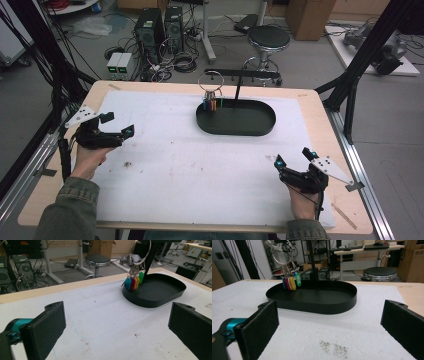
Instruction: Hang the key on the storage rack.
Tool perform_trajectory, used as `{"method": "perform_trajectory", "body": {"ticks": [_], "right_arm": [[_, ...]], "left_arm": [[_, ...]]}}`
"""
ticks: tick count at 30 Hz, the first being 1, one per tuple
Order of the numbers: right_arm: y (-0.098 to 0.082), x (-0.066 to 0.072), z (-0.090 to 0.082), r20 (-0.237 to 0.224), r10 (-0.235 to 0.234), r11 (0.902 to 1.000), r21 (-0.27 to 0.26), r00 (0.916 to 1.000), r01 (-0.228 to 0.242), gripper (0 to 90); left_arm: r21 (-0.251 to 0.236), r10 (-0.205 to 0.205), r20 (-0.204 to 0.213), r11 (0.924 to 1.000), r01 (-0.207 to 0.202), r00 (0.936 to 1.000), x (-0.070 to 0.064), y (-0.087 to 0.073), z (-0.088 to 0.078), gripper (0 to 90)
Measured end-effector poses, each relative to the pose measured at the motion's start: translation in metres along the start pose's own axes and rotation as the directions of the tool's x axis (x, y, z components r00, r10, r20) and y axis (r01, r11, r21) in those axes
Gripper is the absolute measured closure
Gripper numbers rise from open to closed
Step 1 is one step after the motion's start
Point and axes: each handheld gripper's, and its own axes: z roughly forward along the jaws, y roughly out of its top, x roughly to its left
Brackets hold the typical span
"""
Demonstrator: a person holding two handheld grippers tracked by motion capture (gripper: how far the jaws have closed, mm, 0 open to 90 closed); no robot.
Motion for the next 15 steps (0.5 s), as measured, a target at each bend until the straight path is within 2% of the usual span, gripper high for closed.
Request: {"method": "perform_trajectory", "body": {"ticks": [7,15], "right_arm": [[0.000,0.001,0.000,0.000,0.003,1.0000,-0.001,1.0000,-0.003,0.5],[0.000,0.000,0.000,0.001,-0.003,1.0000,0.003,1.0000,0.003,0.5]], "left_arm": [[-0.013,-0.023,-0.039,0.9997,0.022,0.9990,0.004,-0.018,-0.015,1.7],[-0.047,-0.025,-0.071,0.9987,0.021,0.9972,0.006,-0.037,-0.030,1.7]]}}
